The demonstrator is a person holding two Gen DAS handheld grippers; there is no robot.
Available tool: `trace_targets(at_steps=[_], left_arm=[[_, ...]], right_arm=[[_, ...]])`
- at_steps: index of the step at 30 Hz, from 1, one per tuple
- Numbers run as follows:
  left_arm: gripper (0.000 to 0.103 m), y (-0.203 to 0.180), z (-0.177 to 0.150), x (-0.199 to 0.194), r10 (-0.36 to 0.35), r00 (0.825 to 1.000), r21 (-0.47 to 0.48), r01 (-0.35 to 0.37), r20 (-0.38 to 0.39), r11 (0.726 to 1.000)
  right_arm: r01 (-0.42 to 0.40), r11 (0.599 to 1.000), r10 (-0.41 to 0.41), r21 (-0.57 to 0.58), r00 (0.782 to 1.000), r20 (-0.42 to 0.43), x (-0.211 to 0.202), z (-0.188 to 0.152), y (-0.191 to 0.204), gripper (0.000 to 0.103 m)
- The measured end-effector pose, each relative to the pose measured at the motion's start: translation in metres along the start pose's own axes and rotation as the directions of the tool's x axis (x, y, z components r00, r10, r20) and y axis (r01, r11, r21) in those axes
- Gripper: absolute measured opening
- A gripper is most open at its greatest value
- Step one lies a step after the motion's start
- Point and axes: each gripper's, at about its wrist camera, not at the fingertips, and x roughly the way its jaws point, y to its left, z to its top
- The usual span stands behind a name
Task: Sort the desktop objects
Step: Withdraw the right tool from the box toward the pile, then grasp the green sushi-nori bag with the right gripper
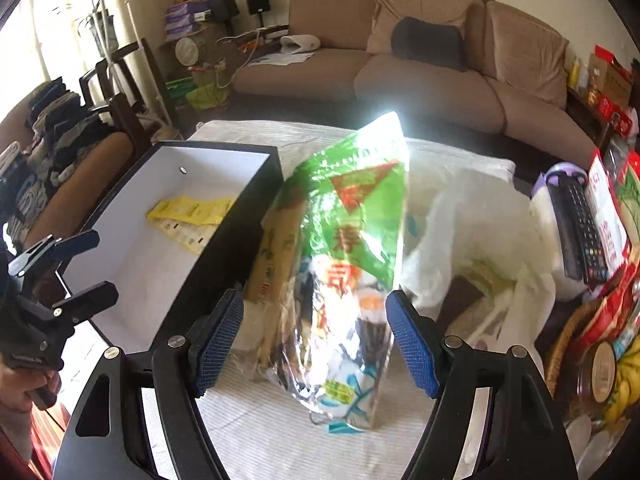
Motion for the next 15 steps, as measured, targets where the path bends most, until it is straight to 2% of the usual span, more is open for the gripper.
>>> trace_targets(at_steps=[5, 10, 15], left_arm=[[0.099, -0.040, -0.017, 0.017, -0.039, 0.999, -0.025, 0.038, -0.008, 0.999], [0.099, -0.067, -0.034, 0.033, -0.080, 0.997, -0.057, 0.080, 0.002, 0.995], [0.099, -0.084, -0.044, 0.050, -0.106, 0.994, -0.048, 0.105, -0.022, 0.993]], right_arm=[[-0.044, 0.994, 0.042, 0.096, 0.999, 0.021, -0.008, -0.034, -0.041, 0.076], [-0.120, 0.973, 0.111, 0.198, 0.992, 0.056, 0.006, -0.054, -0.066, 0.077], [-0.189, 0.943, 0.171, 0.273, 0.981, 0.086, 0.033, -0.064, -0.084, 0.076]])
